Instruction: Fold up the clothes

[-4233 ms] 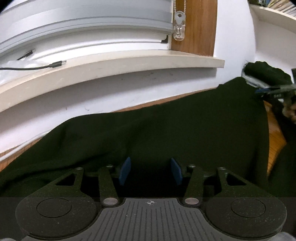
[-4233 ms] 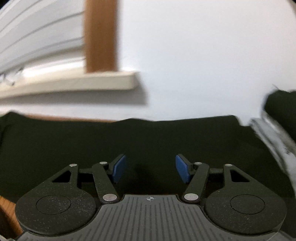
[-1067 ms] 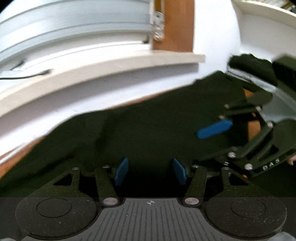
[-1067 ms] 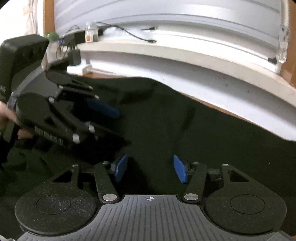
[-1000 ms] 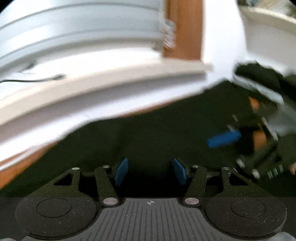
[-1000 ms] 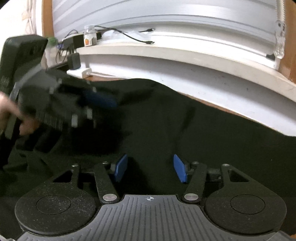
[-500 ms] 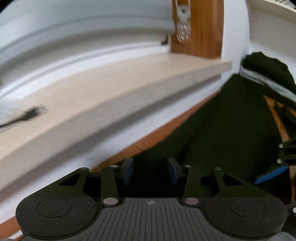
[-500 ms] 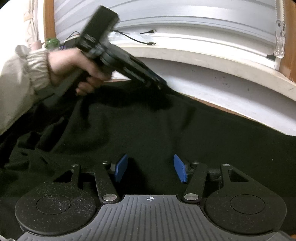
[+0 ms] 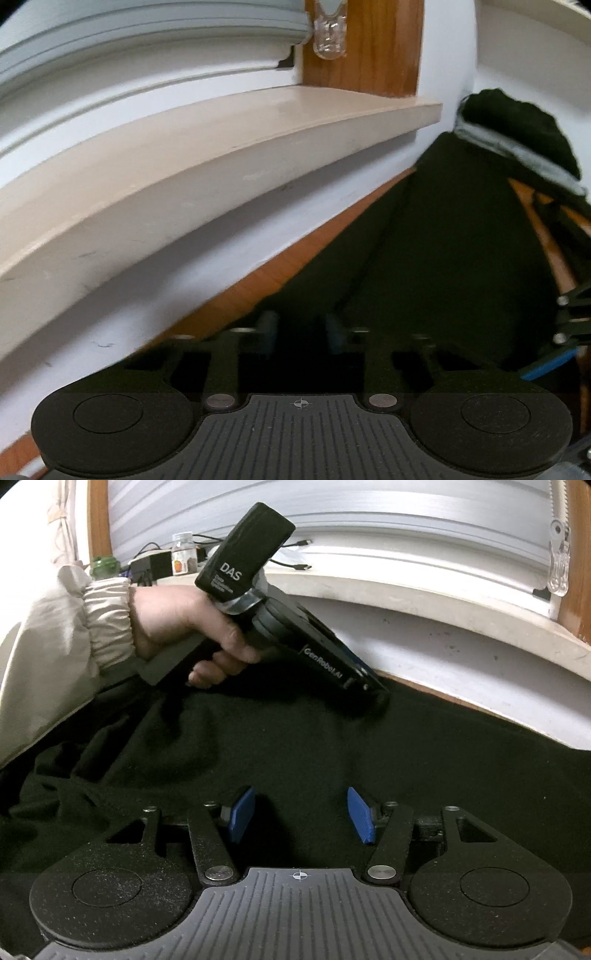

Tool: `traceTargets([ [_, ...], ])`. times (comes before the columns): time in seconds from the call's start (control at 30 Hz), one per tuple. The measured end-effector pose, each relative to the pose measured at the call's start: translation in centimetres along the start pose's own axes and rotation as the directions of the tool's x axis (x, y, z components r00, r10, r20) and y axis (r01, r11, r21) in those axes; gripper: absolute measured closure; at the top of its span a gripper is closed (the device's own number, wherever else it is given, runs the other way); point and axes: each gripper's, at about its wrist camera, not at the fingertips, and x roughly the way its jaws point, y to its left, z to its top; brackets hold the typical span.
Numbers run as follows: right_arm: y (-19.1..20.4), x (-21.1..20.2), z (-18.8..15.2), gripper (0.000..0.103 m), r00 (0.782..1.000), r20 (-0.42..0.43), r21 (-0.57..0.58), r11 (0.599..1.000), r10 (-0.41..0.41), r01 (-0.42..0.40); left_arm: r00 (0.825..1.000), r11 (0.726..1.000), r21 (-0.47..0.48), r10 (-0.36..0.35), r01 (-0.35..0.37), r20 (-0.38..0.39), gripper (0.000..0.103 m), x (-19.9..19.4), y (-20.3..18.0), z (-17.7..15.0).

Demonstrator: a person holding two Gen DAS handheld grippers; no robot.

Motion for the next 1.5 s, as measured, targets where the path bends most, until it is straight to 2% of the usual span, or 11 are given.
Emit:
traceTargets([
  [0.13,0.1,0.0,0.0,0.047,1.000,0.000,0.001,1.000,-0.001,0.001,0.997,0.999,-0.018,0.049,-0.048,0.053,0.103,-0.6,0.0,0.2],
  [0.23,0.1,0.0,0.0,0.047,1.000,-0.001,0.001,1.000,0.000,0.000,0.976,0.985,-0.109,0.149,-0.133,0.159,0.103,-2.0,1.1,0.5],
  [0.47,0.1,0.0,0.0,0.047,1.000,-0.001,0.002,1.000,0.000,0.000,0.974,0.977,-0.104,0.198,-0.186,0.114,0.099,-1.6,0.4,0.4],
  [0.6,-0.1,0.1,0.1,0.043,1.000,0.000,0.012,1.000,0.004,-0.004,0.967,0.970,-0.095,0.231,-0.222,0.106,0.057,-2.5,-0.8,0.4],
  [0.73,-2.0,-1.8,0.7,0.044,0.999,0.049,0.078,0.997,-0.010,0.006,0.972,0.978,-0.079,0.200,-0.191,0.121,0.032,-4.2,-3.1,-0.6],
  [0.87,-6.7,-6.3,1.3,0.044,0.983,0.109,0.129,0.983,-0.147,0.133,0.983,0.988,-0.051,0.152,-0.148,0.099,0.026,-4.0,-5.2,-1.9],
  [0.97,-12.7,-8.4,-0.1,0.044,0.947,0.053,0.202,0.932,-0.316,0.300,0.985,0.989,-0.019,0.148,-0.147,0.094,0.025,-3.7,-6.2,-2.9],
  [1.1,-22.2,-10.4,-3.6,0.045,0.827,-0.108,0.341,0.761,-0.552,0.552,0.984,0.988,-0.007,0.157,-0.157,0.082,0.023,-3.3,-6.7,-3.3],
  [1.2,-27.5,-11.5,-6.2,0.045,0.771,-0.211,0.438,0.647,-0.601,0.624,0.981,0.984,0.002,0.175,-0.176,0.087,0.023,-3.2,-7.0,-3.3],
  [1.4,-31.7,-12.4,-7.9,0.045,0.759,-0.214,0.556,0.561,-0.615,0.613,0.974,0.980,-0.037,0.197,-0.194,0.111,0.023,-3.9,-6.4,-3.6],
  [1.5,-31.9,-12.0,-7.9,0.085,0.749,-0.202,0.523,0.577,-0.631,0.627,0.975,0.979,-0.070,0.197,-0.191,0.106,0.023,-4.0,-5.8,-3.6],
])
